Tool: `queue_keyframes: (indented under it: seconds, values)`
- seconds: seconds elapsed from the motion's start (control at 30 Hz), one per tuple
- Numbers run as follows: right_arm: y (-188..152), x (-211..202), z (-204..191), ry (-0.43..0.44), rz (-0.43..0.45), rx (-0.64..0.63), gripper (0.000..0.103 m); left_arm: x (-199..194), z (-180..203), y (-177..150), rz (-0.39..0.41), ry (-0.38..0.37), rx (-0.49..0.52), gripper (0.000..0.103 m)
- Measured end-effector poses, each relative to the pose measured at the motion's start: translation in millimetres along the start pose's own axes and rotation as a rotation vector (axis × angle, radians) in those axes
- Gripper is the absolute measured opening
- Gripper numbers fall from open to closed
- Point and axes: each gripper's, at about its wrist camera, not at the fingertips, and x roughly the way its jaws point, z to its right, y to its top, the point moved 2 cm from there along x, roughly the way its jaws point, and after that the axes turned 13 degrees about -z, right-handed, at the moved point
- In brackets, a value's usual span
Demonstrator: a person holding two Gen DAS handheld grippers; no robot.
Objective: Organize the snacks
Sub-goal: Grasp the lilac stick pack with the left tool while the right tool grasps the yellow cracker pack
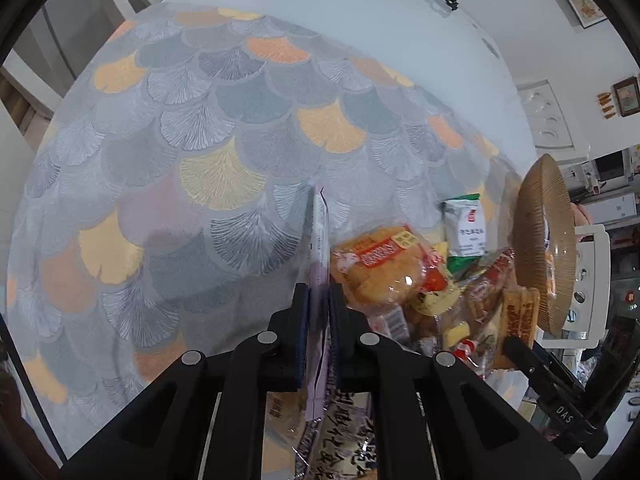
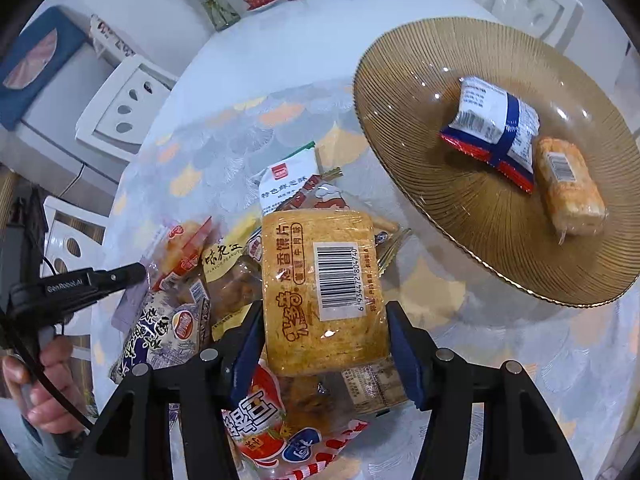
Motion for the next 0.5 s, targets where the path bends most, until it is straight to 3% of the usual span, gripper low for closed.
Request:
queue_keyframes:
  seconds: [0.23, 0.37, 0.5]
  values:
    - [2.0, 17.7, 6.4, 0.001, -0.053, 0.021, 0.057, 14.4, -4.3, 13.0, -0.044, 0.01, 0.02, 0.018]
    - [7.6, 21.5, 2.6, -0.026, -0.066, 0.002, 0.057, 28.8, -3.8, 18.1, -0.109, 0.002, 0.025, 0.018]
    - [13.3, 24.5, -1.0, -0.05, -0.071, -0.007, 0.057, 30.4, 0.9, 20.2, -0.088, 0.046, 0.031, 0.013]
